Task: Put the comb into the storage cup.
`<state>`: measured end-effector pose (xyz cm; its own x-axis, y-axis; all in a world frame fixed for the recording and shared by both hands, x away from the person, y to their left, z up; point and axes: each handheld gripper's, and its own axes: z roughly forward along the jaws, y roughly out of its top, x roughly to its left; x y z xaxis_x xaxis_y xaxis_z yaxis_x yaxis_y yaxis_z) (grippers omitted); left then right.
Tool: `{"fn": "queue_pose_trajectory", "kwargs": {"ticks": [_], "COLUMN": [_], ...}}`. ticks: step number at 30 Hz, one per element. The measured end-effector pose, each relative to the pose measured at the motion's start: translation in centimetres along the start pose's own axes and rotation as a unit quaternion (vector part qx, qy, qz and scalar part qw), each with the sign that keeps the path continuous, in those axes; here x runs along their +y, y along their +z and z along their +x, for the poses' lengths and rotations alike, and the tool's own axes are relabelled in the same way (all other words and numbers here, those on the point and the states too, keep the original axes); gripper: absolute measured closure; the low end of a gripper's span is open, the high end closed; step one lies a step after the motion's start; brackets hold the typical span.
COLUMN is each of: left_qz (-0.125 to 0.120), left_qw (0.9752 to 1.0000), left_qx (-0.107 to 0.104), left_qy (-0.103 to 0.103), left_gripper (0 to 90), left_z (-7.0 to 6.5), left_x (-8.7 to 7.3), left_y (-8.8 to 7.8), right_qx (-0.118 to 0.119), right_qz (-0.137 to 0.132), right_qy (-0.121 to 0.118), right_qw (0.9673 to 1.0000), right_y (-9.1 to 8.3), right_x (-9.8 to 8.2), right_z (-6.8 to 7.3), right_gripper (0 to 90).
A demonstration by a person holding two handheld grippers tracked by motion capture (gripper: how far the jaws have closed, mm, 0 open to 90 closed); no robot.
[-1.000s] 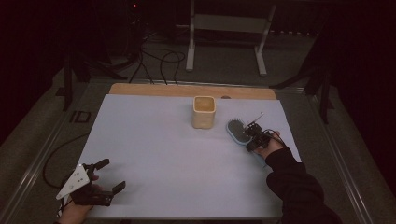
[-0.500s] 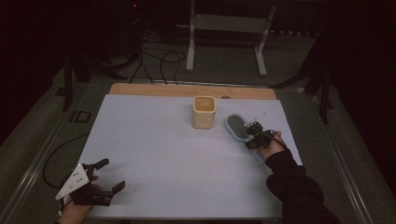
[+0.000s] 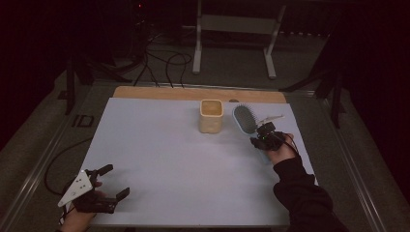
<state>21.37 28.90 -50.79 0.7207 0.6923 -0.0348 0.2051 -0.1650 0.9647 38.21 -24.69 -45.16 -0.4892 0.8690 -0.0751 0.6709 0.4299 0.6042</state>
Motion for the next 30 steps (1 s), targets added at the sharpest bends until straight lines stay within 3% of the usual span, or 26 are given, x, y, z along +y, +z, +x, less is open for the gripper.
{"fn": "queue_pose_trajectory", "kwargs": {"ticks": [10, 17, 30], "left_qz": [0.000, -0.001, -0.001], "left_qw": [1.0000, 1.0000, 1.0000], "left_qx": [-0.001, -0.002, -0.002], "left_qy": [-0.003, -0.007, -0.007], "left_gripper": [0.0, 0.0, 0.0], "left_z": [0.0, 0.1, 0.1], "left_x": [0.0, 0.0, 0.0], "left_y": [0.0, 0.0, 0.0], "right_qx": [0.008, 0.022, 0.022], "right_qz": [-0.060, -0.084, -0.164], "right_qy": [0.003, 0.006, 0.015], "right_qw": [0.9982, 0.9962, 0.9862], "right_y": [-0.9, -1.4, -2.6], "right_x": [1.3, 2.4, 5.1], "right_z": [1.0, 1.8, 3.2], "right_gripper": [70.2, 70.2, 70.2]}}
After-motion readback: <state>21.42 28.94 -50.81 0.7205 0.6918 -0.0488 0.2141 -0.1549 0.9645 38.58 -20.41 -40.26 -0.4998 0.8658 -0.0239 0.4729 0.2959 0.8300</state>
